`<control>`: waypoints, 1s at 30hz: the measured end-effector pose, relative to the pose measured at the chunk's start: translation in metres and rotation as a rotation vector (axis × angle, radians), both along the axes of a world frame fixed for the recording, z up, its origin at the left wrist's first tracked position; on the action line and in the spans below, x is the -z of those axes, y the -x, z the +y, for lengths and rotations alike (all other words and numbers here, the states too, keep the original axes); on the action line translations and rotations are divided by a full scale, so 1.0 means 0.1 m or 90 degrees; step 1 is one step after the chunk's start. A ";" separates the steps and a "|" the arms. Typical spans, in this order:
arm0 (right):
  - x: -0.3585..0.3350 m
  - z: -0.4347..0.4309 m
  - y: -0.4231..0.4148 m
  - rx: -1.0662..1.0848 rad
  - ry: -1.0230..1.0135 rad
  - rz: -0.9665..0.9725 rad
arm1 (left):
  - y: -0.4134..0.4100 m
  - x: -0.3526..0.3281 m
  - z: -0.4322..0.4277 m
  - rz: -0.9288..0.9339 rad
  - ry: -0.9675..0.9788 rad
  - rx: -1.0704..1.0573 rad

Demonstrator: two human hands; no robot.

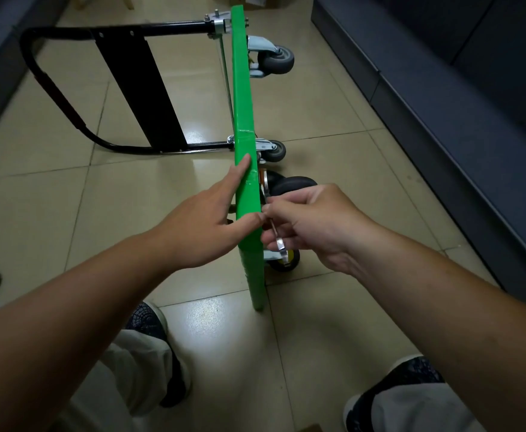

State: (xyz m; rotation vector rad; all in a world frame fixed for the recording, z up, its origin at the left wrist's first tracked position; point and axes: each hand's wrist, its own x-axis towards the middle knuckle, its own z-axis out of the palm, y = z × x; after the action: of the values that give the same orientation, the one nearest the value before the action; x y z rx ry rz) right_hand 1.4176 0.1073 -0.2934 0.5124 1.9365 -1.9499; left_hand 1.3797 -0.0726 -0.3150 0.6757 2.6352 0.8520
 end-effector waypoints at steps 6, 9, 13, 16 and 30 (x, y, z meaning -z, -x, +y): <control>0.11 0.00 -0.11 0.033 0.027 0.008 | 0.00 -0.02 0.00 -0.010 -0.010 -0.004; 0.14 0.02 -0.13 0.042 0.048 0.022 | 0.01 0.00 0.00 -0.007 -0.005 -0.003; 0.10 0.01 -0.04 0.007 0.054 0.043 | 0.02 0.03 -0.01 -0.001 0.015 -0.013; 0.12 0.02 -0.03 -0.033 0.058 0.050 | 0.01 0.04 0.00 -0.006 0.009 -0.030; 1.18 0.01 -0.12 0.004 -0.191 0.325 | -0.03 -0.03 0.05 0.021 -0.007 -0.042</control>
State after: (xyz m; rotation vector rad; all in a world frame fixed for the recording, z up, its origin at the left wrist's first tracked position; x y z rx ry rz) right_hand 1.4291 0.1083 -0.4115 0.0879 2.5614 -1.9365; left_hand 1.3828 -0.0676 -0.3122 0.6142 2.6965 0.8820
